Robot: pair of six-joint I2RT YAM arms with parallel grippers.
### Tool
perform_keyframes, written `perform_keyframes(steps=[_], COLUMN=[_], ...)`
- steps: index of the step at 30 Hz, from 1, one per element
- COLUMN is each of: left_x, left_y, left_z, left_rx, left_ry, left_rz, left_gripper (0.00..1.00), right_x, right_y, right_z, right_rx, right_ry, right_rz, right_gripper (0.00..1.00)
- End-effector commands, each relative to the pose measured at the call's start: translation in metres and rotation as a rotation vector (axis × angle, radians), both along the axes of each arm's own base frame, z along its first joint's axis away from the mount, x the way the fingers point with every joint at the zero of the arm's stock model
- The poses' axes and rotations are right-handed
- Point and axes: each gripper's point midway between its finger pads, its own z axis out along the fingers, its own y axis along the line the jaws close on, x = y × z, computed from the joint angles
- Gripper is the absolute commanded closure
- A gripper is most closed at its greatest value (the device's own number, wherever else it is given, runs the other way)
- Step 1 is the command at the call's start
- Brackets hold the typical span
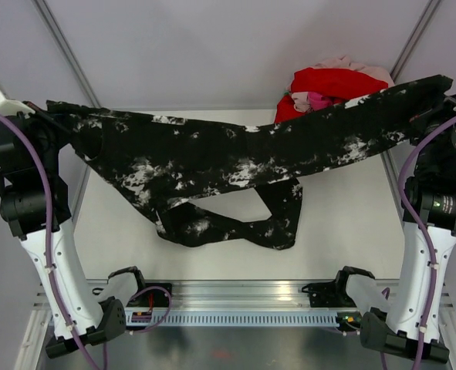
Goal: Fold and stack the trousers
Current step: Flatten the trousers out
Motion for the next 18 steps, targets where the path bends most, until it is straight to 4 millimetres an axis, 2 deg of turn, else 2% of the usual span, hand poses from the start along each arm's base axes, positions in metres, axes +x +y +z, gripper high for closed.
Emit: perform_keyframes(steps=[1,2,3,4,5,7,8,9,10,11,12,13,15,16,18], left_x=[-0.038,-0.053,-0.058,-0.058,-0.065,-0.060,-0.047,-0.040,-0.032,-0.018,-0.010,-0.003,0.017,0.024,0.039], left_y=[0.017,0.023,0.027,0.031,0.035,0.038,0.043,0.045,0.045,0.047,0.048,0.049,0.052,0.054,0.059], left_z=[0.043,0.060,0.058,0.039,0.041,0.022,-0.005,-0.021,-0.035,-0.065,-0.079,-0.088,-0.114,-0.121,-0.141], left_rx=[0.022,0.024,0.015,-0.014,-0.018,-0.028,-0.042,-0.056,-0.087,-0.108,-0.134,-0.148,-0.201,-0.217,-0.254], left_ry=[-0.076,-0.102,-0.079,0.011,0.019,0.090,0.169,0.215,0.246,0.320,0.338,0.341,0.350,0.353,0.368], left_rz=[0.159,0.215,0.246,0.275,0.308,0.320,0.322,0.325,0.322,0.317,0.320,0.319,0.320,0.326,0.347], left_gripper=[0.98,0.98,0.98,0.98,0.98,0.98,0.98,0.98,0.98,0.98,0.98,0.98,0.98,0.98,0.98], right_x=[-0.022,-0.026,-0.026,-0.024,-0.022,-0.018,-0.017,-0.018,-0.011,-0.007,-0.003,0.003,0.019,0.028,0.035], right_y=[-0.013,-0.014,-0.017,-0.019,-0.021,-0.030,-0.033,-0.040,-0.043,-0.045,-0.044,-0.043,-0.034,-0.034,-0.038], right_z=[0.016,0.010,0.005,-0.006,-0.019,-0.048,-0.068,-0.081,-0.113,-0.127,-0.141,-0.169,-0.188,-0.209,-0.230], right_rx=[0.009,0.022,0.032,0.054,0.076,0.132,0.174,0.196,0.212,0.218,0.222,0.229,0.192,0.198,0.226], right_ry=[-0.029,-0.013,0.001,0.020,0.057,0.124,0.167,0.189,0.255,0.279,0.309,0.370,0.423,0.480,0.534], right_rz=[-0.098,-0.109,-0.126,-0.134,-0.143,-0.196,-0.218,-0.263,-0.277,-0.282,-0.273,-0.261,-0.175,-0.165,-0.180], right_gripper=[1.00,1.00,1.00,1.00,1.00,1.00,1.00,1.00,1.00,1.00,1.00,1.00,1.00,1.00,1.00])
